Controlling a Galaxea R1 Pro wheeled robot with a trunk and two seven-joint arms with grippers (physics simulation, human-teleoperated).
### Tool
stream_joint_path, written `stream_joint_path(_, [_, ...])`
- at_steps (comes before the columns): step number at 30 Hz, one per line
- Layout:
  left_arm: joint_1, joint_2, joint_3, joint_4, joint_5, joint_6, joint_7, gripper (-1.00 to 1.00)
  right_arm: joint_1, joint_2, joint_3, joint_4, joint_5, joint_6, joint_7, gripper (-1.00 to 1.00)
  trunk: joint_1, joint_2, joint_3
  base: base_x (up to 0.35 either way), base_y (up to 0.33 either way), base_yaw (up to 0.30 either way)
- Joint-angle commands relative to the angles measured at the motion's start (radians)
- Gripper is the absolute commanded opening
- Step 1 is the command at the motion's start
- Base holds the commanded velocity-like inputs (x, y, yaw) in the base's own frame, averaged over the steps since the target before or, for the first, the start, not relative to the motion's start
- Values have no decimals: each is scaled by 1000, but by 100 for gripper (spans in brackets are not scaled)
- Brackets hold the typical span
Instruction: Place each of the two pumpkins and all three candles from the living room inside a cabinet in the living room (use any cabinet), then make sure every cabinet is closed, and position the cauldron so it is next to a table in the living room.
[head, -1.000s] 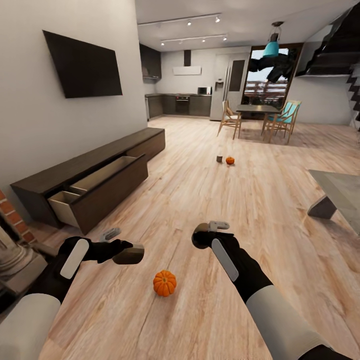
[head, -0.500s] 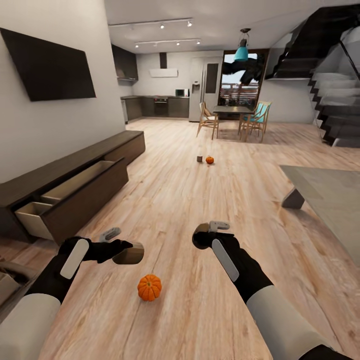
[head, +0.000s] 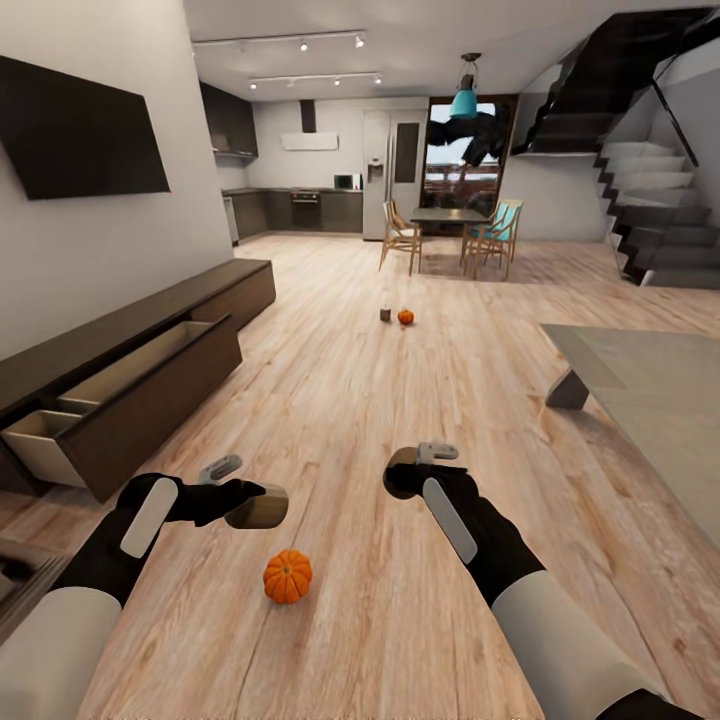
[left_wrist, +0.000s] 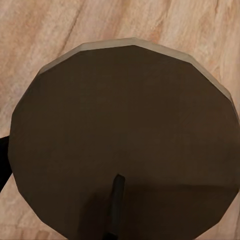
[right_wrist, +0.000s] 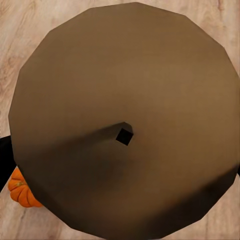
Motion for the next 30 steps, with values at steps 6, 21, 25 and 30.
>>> stream_joint_path(6, [0, 0, 0, 0, -1, 0, -2, -100, 0, 3, 0, 1, -2, -1, 0, -100, 0, 0, -9, 0, 0, 0])
stream_joint_path(21, [0, 0, 0, 0, -1, 0, -2, -100, 1, 2, 0, 2, 0, -3, 3, -100, 0, 0, -23, 0, 0, -177])
stream_joint_path(25, [0, 0, 0, 0, -1, 0, -2, -100, 1, 2, 0, 0, 1, -3, 3, -100, 0, 0, -23, 0, 0, -277])
stream_joint_path(30, [0, 0, 0, 0, -1, 0, -2, -100, 1, 2, 0, 1, 1, -3, 3, -100, -12, 21, -13, 0, 0, -278])
